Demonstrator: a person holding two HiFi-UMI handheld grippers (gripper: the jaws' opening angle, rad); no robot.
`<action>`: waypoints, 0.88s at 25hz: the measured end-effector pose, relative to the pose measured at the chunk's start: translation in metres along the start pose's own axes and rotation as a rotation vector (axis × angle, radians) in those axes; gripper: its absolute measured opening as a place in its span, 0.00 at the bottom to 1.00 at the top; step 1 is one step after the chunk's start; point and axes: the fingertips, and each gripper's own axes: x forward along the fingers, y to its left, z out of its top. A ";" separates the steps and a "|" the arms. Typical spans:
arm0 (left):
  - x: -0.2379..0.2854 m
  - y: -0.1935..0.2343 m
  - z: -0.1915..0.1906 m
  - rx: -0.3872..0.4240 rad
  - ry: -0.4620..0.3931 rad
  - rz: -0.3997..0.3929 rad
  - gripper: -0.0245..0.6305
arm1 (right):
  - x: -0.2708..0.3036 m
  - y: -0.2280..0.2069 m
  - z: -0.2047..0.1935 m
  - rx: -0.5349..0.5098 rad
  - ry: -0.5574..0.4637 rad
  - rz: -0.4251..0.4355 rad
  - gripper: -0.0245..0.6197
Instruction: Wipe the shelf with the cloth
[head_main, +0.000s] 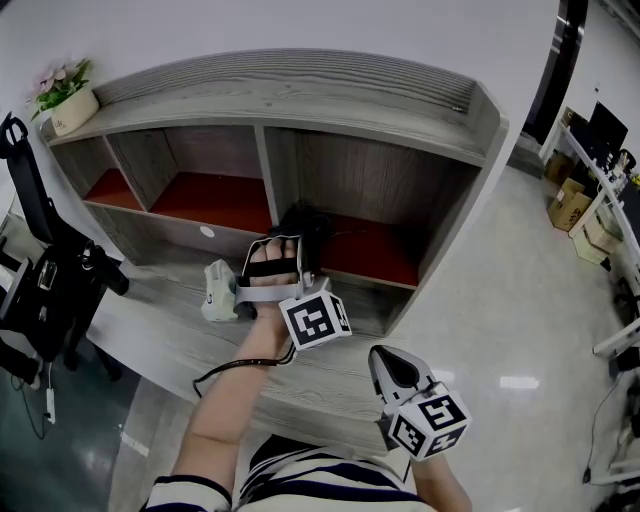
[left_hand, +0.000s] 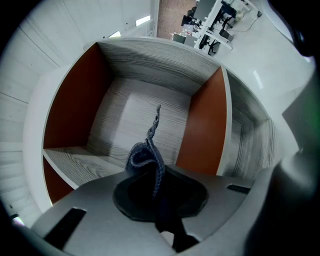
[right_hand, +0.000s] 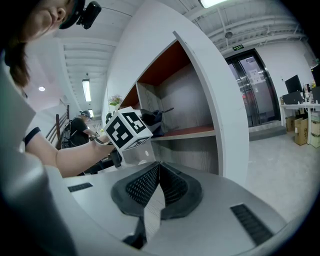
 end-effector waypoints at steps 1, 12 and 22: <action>0.000 -0.001 0.001 -0.013 -0.008 -0.007 0.09 | 0.000 -0.001 0.000 0.000 0.000 -0.001 0.08; -0.023 0.032 0.041 -0.136 -0.150 0.038 0.09 | -0.001 -0.007 -0.002 0.009 -0.003 -0.023 0.08; 0.000 0.014 0.064 -0.278 -0.179 -0.104 0.09 | -0.014 -0.012 -0.002 0.040 -0.021 -0.044 0.08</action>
